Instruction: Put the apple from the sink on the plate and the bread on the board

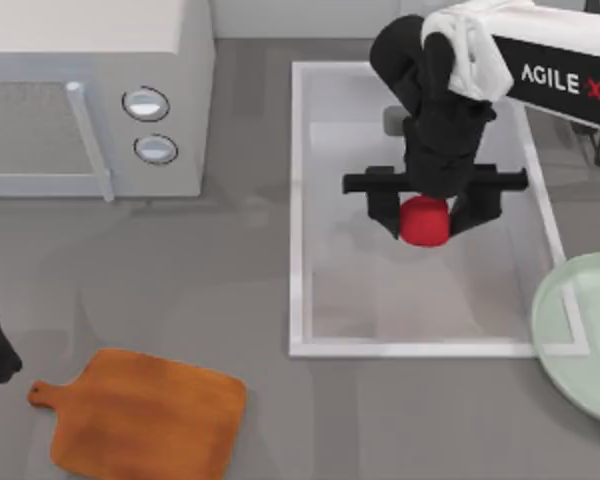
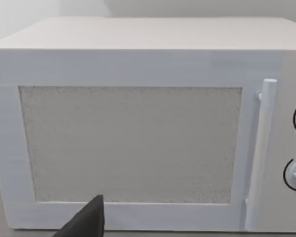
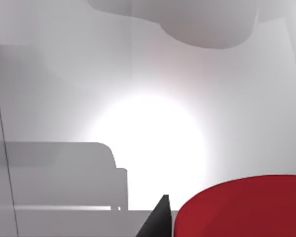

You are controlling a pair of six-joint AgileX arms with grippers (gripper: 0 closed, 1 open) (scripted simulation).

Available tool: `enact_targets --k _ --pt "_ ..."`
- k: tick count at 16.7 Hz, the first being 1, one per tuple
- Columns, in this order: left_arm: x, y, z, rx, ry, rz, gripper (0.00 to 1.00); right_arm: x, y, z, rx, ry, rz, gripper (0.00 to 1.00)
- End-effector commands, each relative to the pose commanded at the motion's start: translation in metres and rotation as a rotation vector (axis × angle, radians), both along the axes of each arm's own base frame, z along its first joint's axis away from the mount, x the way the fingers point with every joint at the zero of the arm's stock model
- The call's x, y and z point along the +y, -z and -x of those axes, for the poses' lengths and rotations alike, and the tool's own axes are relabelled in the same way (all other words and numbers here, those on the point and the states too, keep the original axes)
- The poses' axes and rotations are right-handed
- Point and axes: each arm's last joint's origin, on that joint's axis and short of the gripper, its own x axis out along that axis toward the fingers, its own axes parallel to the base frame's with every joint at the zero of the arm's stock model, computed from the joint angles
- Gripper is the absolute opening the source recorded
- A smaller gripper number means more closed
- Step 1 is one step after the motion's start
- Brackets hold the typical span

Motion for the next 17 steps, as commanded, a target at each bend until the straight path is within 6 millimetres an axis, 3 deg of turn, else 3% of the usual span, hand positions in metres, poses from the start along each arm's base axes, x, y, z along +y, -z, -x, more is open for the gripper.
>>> enact_targets --k 2,7,12,17 --pt "0.0 0.0 0.0 0.0 0.0 0.0 1.0 0.0 0.001 0.0 0.001 0.001 0.0 0.0" --pt "0.0 0.0 0.0 0.0 0.0 0.0 1.0 -0.022 -0.033 0.002 -0.049 0.002 -0.02 0.0" --pt "0.0 0.0 0.0 0.0 0.0 0.0 1.0 -0.071 -0.066 0.02 -0.053 0.003 -0.017 0.0" --pt "0.0 0.0 0.0 0.0 0.0 0.0 1.0 -0.125 -0.086 0.054 -0.02 0.004 -0.006 0.0"
